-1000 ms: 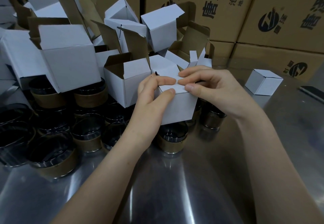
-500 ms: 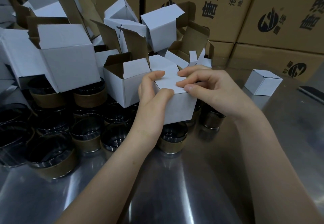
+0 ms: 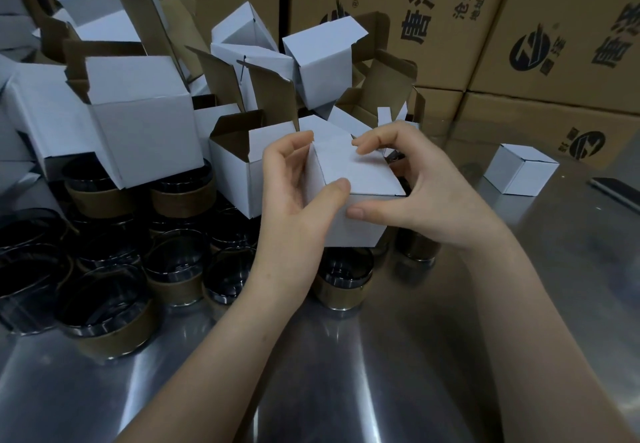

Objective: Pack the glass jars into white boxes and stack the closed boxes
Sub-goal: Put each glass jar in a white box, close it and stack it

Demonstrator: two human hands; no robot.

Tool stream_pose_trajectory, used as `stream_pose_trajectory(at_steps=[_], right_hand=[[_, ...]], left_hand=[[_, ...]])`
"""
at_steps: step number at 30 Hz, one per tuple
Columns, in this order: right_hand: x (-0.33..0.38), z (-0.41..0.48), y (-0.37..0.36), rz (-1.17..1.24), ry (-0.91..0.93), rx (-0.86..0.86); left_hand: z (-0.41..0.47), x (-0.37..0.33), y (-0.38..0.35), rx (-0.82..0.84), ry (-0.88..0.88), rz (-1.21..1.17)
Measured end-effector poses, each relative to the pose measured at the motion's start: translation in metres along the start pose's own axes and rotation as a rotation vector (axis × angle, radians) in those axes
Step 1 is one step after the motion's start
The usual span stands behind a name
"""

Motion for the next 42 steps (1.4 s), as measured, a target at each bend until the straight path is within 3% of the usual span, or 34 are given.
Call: stream_pose_trajectory(at_steps=[7,13,18,23,28,34,38,42], right_hand=[[-0.002,-0.004,0.022,0.237,0.033,-0.186],[-0.017,-0.017,0.07,0.48,-0.014,-0.578],[-0.051,-0.044,0.108,0.044,-0.247,-0.9],[-0.107,-0.051,0.123,-0.33,-0.515,-0.693],[-0.153,-0.05,0.122,-0.495,-0.61,-0.404],[-0.169,-0.04,0.123,-0.636,-0.508,-0.304],[-0.173,-0.031,0.129,-0.866,-0.57,-0.362],[-0.181,-0.022,0.13,-1.025,-0.51,-0.299]], left_hand=[[-0.001,-0.005,0.002,-0.013,-0.003,-0.086],[-0.001,-0.002,0.003,-0.046,0.028,0.029],[-0.003,0.0,-0.001,-0.016,0.034,0.117],[-0.005,0.001,-0.003,0.01,0.03,0.183],[-0.007,0.002,-0.004,0.024,0.035,0.236],[-0.007,0.007,-0.005,0.039,0.075,0.322],[-0.007,0.008,-0.006,0.043,0.08,0.372],[-0.007,0.009,-0.006,0.042,0.081,0.404]])
Point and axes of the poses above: each hand's wrist, its own z-axis towards the middle knuckle, its own y-axis out of the back of the hand, x = y × z, the point moved 3 cm from there along z, towards the middle knuckle, and after that the axes turned 6 degrees about y, right-handed, at the moved point
